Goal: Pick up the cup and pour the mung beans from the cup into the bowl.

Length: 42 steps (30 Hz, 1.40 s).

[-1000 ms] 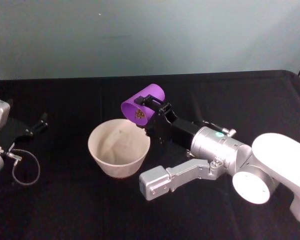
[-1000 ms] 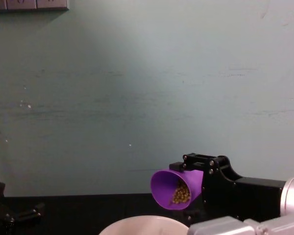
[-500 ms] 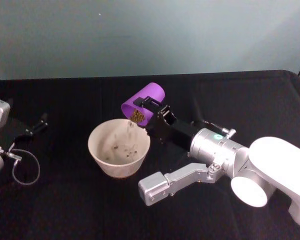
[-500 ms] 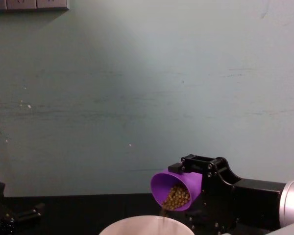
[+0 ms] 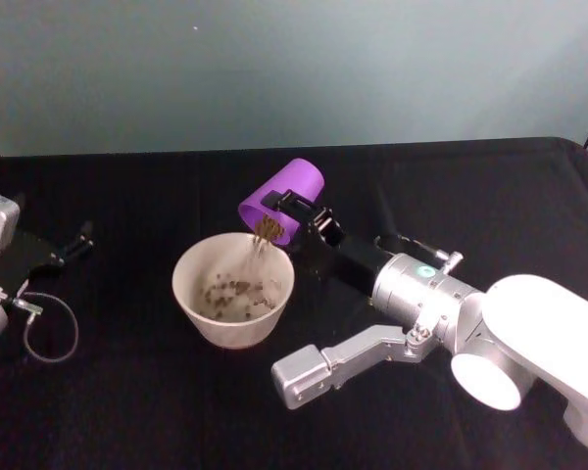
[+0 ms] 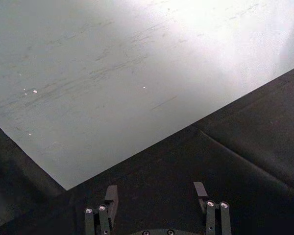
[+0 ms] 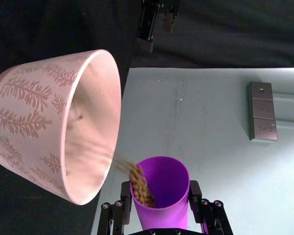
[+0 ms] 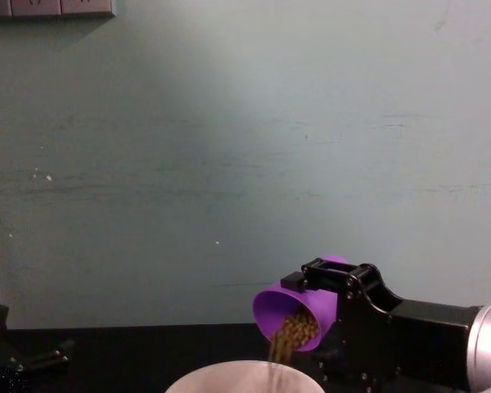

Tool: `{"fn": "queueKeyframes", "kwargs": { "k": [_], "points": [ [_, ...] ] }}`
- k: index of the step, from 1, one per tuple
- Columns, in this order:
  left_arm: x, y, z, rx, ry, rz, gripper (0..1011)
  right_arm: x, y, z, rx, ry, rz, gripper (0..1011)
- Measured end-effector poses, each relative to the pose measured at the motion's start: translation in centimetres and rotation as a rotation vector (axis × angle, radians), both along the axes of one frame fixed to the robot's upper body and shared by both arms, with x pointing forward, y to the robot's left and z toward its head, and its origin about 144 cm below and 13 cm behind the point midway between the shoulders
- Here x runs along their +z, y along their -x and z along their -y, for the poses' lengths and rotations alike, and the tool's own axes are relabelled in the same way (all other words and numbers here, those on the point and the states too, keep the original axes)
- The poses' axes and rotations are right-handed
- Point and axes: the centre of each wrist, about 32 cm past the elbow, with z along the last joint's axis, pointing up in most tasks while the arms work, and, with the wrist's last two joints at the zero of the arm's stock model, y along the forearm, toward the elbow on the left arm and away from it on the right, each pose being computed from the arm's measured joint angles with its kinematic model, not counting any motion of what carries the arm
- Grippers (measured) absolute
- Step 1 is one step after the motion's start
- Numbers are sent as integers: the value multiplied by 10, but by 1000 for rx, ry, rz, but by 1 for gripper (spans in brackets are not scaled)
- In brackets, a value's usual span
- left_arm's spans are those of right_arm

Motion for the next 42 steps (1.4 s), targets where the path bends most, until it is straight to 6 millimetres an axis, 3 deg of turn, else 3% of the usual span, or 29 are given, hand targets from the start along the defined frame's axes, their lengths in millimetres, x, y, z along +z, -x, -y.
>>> {"fn": "queueKeyframes", "kwargs": {
  "k": [42],
  "points": [
    [0,0,0,0,0,0,1000,-6,2,-3,22,132,179,715]
  ]
}}
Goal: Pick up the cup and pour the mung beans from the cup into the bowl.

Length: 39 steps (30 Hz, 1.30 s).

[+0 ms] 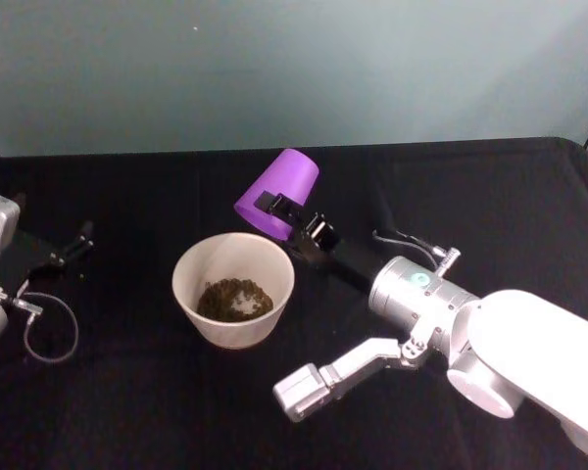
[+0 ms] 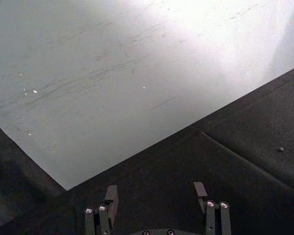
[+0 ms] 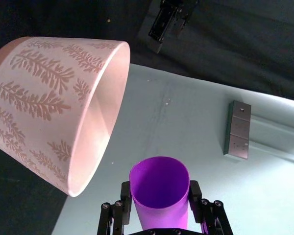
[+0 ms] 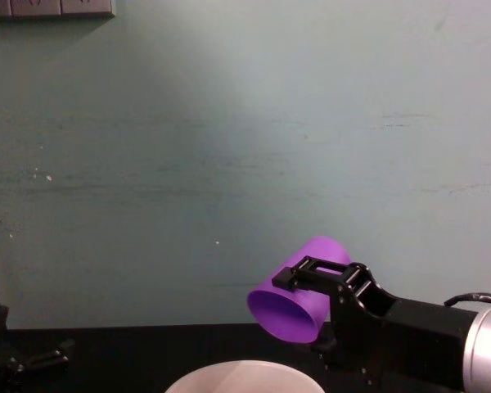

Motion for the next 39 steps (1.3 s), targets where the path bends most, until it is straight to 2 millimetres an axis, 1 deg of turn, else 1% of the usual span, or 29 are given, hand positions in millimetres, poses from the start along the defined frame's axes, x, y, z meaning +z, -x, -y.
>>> {"fn": "queueKeyframes", "kwargs": {
  "k": [9,13,16,17,18,19,23,24,26,27,28,30,31,34,36,37,39],
  "points": [
    [0,0,0,0,0,0,1000,-1,1,0,0,22,25,715],
    [0,0,0,0,0,0,1000,2,0,1,-11,-42,-24,715],
    [0,0,0,0,0,0,1000,10,-1,4,-26,-157,-110,715],
    [0,0,0,0,0,0,1000,14,-2,8,-38,-233,-169,715],
    [0,0,0,0,0,0,1000,18,-3,10,-45,-271,-195,715],
    [0,0,0,0,0,0,1000,23,-5,15,-59,-351,-268,715],
    [0,0,0,0,0,0,1000,33,-11,29,-85,-489,-445,715],
    [0,0,0,0,0,0,1000,38,-14,37,-94,-551,-545,715],
    [0,0,0,0,0,0,1000,41,-18,45,-101,-610,-631,715],
    [0,0,0,0,0,0,1000,44,-23,53,-111,-675,-712,715],
    [0,0,0,0,0,0,1000,45,-25,57,-116,-707,-742,715],
    [0,0,0,0,0,0,1000,46,-28,64,-119,-776,-817,715],
    [0,0,0,0,0,0,1000,45,-31,71,-123,-831,-881,715],
    [0,0,0,0,0,0,1000,41,-35,81,-128,-924,-995,715],
    [0,0,0,0,0,0,1000,38,-37,86,-140,-966,-1064,715],
    [0,0,0,0,0,0,1000,36,-38,89,-153,-996,-1125,715],
    [0,0,0,0,0,0,1000,34,-39,92,-162,-1021,-1168,715]
  ]
}}
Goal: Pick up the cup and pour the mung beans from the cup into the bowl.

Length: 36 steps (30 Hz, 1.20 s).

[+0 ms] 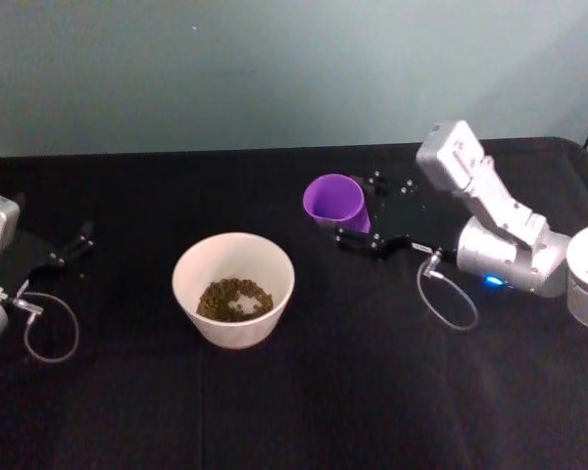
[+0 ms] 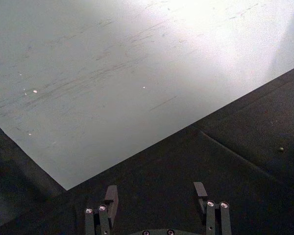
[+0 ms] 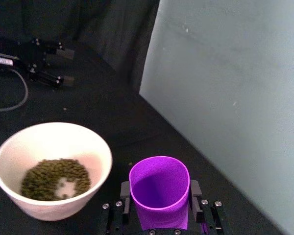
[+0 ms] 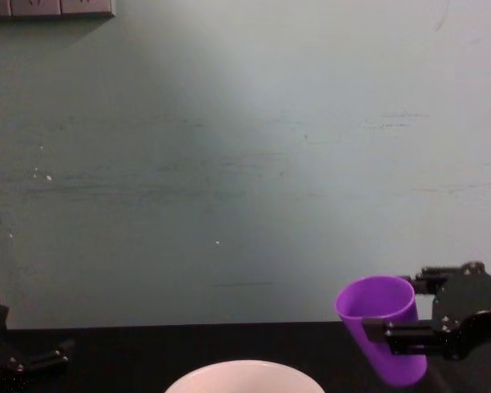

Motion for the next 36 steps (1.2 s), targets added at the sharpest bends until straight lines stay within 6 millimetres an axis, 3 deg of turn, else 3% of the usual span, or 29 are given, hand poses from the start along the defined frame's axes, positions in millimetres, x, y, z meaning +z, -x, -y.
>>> {"fn": "queueKeyframes", "kwargs": {
  "k": [5,20,36],
  "points": [
    [0,0,0,0,0,0,1000,-1,-2,3,-7,-66,-70,715],
    [0,0,0,0,0,0,1000,-1,-2,3,-7,-66,-68,715],
    [0,0,0,0,0,0,1000,-48,1,22,83,-172,-34,715]
  ]
}}
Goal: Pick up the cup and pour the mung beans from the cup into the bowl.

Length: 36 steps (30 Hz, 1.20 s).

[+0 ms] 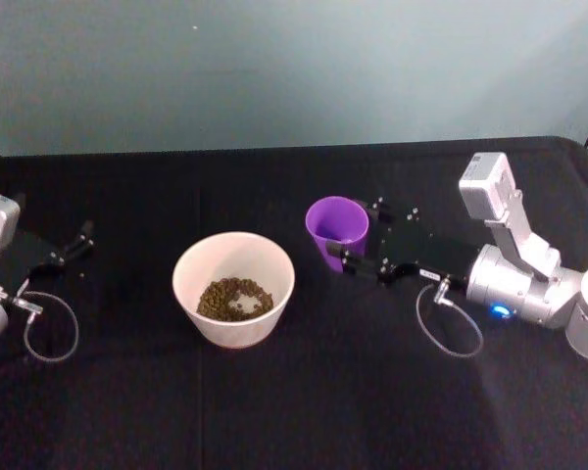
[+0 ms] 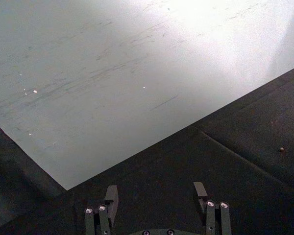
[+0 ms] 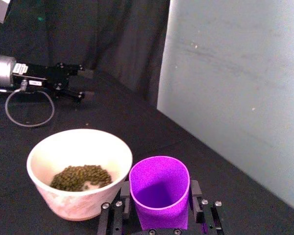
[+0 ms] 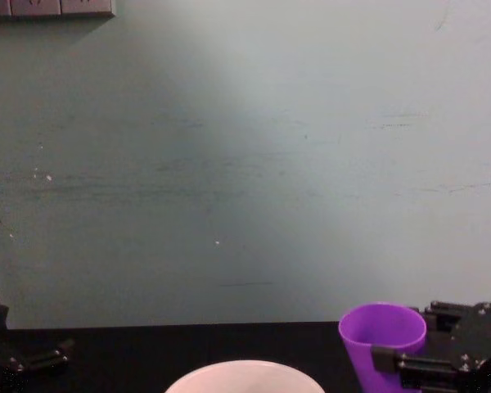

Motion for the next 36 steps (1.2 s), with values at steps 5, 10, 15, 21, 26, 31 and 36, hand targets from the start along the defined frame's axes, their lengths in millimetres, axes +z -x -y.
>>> {"fn": "queueKeyframes", "kwargs": {
  "k": [5,10,15,21,26,31,36],
  "points": [
    [0,0,0,0,0,0,1000,-10,-3,0,7,-39,-66,715],
    [0,0,0,0,0,0,1000,-17,-7,1,5,-86,-132,715],
    [0,0,0,0,0,0,1000,-22,-11,4,-4,-154,-205,715],
    [0,0,0,0,0,0,1000,-25,-13,6,-9,-194,-244,715],
    [0,0,0,0,0,0,1000,-27,-14,5,-4,-184,-251,715],
    [0,0,0,0,0,0,1000,-30,-15,4,-4,-161,-260,715],
    [0,0,0,0,0,0,1000,-31,-16,3,-5,-148,-257,715]
  ]
}}
